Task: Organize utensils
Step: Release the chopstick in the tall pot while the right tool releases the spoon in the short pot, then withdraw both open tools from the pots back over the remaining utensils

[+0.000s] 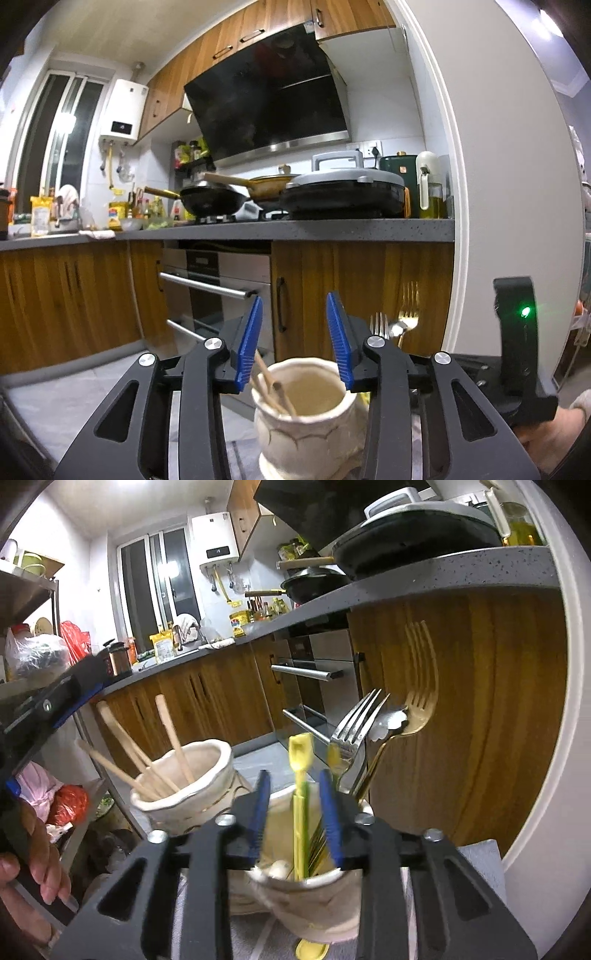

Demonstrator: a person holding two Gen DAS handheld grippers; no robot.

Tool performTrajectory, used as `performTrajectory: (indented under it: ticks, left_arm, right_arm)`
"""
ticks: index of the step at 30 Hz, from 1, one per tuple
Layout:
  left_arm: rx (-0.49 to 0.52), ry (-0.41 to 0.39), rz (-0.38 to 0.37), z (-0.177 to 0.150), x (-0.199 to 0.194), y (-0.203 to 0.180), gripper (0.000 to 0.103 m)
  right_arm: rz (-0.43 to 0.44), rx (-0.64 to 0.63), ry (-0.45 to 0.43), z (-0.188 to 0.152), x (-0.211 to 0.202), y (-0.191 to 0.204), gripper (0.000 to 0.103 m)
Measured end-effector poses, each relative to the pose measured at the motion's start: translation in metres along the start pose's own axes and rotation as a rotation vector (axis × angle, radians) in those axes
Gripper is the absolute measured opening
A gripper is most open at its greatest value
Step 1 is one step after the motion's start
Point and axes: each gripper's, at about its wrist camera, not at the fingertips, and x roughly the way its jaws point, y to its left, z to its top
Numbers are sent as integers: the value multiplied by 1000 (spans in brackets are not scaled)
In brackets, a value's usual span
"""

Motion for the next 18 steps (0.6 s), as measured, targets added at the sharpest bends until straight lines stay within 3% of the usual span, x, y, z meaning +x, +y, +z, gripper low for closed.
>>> performTrajectory:
  ticks: [3, 8, 10, 13, 18]
  left_arm:
    - [-3, 4, 2, -1, -15, -1, 48]
    - [-27, 18, 15, -9, -40, -3, 66]
    - [-28, 21, 23, -13, -47, -5, 78]
    - [-19, 39, 27, -21, -59, -11, 86]
    - [-12, 81, 16, -40, -73, -19, 94]
  right_arm:
    - [1, 3, -23, -2, -21, 2, 33]
    - [-27, -13, -54, -15, -59, 6, 62]
    - [-43, -9, -65, -21, -74, 5, 89]
    - [-58, 1, -56, -28, -86, 2, 98]
    - [-132, 5, -33, -41, -97, -4, 98]
